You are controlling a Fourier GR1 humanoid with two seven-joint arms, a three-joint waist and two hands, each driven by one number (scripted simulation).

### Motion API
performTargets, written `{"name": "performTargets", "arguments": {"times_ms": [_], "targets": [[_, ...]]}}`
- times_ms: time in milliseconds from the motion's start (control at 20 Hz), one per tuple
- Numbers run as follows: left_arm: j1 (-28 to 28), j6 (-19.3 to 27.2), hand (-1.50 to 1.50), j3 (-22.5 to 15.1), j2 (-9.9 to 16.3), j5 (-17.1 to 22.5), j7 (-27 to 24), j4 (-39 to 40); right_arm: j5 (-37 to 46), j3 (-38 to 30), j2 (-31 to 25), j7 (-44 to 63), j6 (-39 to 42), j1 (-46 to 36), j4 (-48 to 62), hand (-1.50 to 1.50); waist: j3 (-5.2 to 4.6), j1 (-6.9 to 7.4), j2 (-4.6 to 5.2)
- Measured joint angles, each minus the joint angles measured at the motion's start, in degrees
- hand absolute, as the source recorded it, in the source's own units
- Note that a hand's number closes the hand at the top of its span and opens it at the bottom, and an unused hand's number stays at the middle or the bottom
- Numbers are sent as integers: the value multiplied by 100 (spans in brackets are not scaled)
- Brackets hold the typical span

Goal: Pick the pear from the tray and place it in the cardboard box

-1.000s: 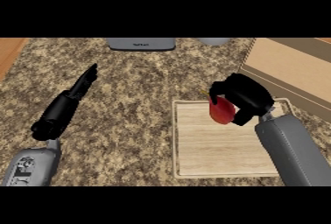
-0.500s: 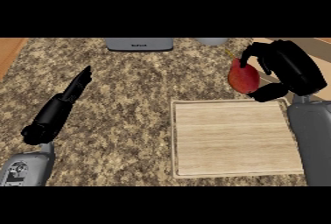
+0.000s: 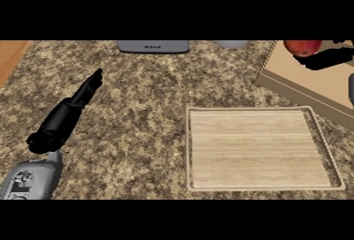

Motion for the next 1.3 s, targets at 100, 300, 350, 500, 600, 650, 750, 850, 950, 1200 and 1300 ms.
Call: {"name": "performTargets", "arguments": {"times_ms": [100, 300, 350, 500, 600, 650, 750, 850, 950, 1200, 1300], "targets": [[-31, -27, 0, 9, 20, -6, -1, 2, 37, -142, -267, -125, -151, -279, 608, 150, 1, 21, 8], [-69, 0, 0, -40, -57, -45, -44, 40, 336, -130, -832, -462, -326, -664, 1678, 150, 1, 64, 30], [-52, -38, 0, -26, -31, -26, -76, 43, 426, -83, -950, -529, -308, -732, 1917, 150, 2, 79, 35], [-158, -49, 0, -36, -35, -32, -50, 49, 669, 60, -1311, -631, -29, -909, 2617, 150, 3, 145, 71], [-167, -53, 0, -66, -49, -49, -27, 16, 778, 124, -1541, -757, 204, -987, 3069, 150, 6, 187, 86], [-203, -65, 0, -57, -44, -48, -41, 85, 843, 173, -1624, -838, 277, -1033, 3272, 150, 7, 188, 94], [-247, -73, 0, -52, -46, -47, -31, 110, 945, 237, -1763, -1071, 331, -1048, 3657, 150, 11, 204, 103], [-251, -63, 0, -65, -61, -59, -31, 86, 1099, 354, -1894, -1269, 387, -1021, 3986, 150, 13, 238, 117], [-301, -69, 0, -87, -77, -70, -34, 109, 1265, 474, -2064, -1353, 525, -1094, 4278, 150, 16, 264, 131], [-363, -121, 0, -52, -47, -35, -34, 127, 1483, 673, -2297, -1944, 901, -1140, 4854, -150, 22, 303, 146], [-339, -99, 0, -113, -110, -58, -17, 88, 1495, 694, -2318, -2249, 1005, -1199, 4992, -150, 26, 328, 148]]}}
